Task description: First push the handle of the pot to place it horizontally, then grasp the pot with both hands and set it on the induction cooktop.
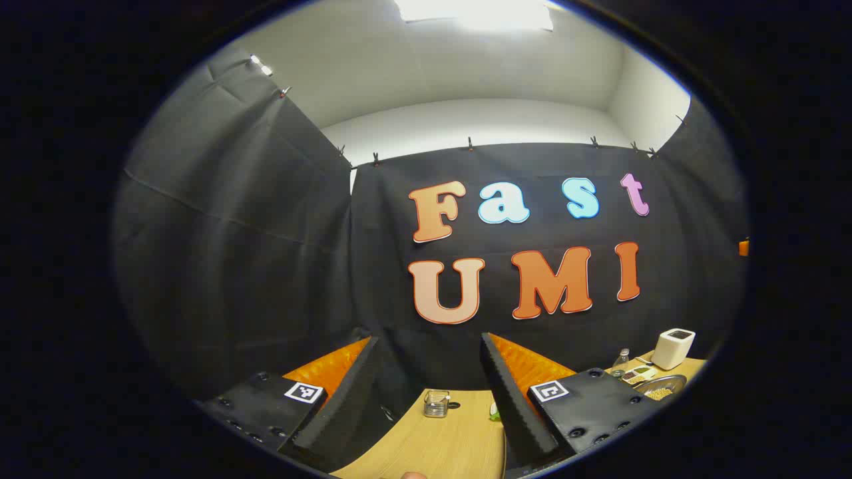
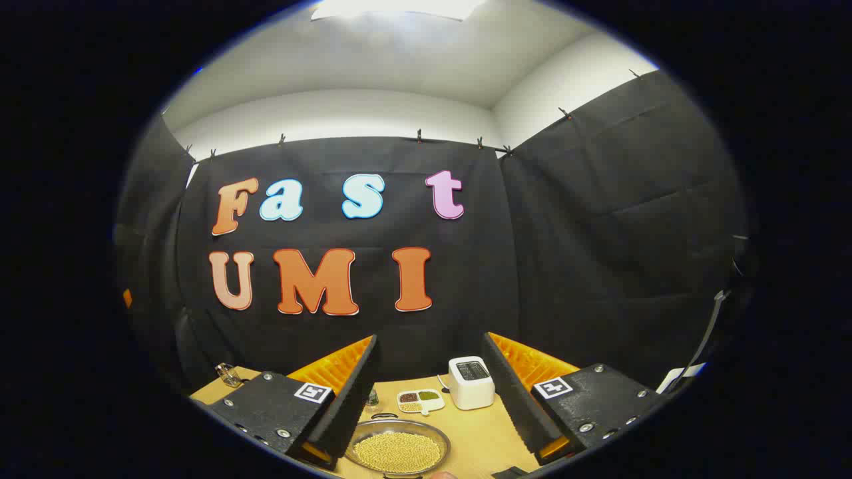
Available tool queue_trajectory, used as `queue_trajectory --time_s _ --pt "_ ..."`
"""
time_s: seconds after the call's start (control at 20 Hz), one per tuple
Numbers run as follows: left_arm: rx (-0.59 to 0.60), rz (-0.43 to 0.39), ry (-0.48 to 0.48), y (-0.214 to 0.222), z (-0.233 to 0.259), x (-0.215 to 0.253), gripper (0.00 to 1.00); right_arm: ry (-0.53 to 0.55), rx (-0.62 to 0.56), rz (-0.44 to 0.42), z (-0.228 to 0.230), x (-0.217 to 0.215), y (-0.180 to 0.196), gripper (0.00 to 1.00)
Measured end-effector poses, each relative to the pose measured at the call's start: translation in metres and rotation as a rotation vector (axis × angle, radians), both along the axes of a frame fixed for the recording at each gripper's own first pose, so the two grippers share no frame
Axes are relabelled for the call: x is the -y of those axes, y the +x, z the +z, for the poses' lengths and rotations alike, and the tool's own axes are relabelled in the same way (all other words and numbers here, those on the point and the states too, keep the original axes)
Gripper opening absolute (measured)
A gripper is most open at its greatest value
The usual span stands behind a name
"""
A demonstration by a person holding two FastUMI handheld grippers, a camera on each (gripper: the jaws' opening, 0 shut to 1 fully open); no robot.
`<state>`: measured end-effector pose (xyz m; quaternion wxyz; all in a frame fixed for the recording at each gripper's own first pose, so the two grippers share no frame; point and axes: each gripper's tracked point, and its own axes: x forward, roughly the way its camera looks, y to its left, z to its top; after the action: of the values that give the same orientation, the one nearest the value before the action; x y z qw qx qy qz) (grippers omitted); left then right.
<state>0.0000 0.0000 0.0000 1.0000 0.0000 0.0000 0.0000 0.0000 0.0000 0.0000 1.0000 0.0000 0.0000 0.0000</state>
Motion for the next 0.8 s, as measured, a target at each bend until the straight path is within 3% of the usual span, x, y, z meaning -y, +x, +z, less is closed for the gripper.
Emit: queue_trajectory --time_s 0.8 --pt "0.028 -0.044 0.016 0.013 0.023 0.031 0.96 -0.053 -0.067 0.054 -0.005 -0.018 -0.002 0.95"
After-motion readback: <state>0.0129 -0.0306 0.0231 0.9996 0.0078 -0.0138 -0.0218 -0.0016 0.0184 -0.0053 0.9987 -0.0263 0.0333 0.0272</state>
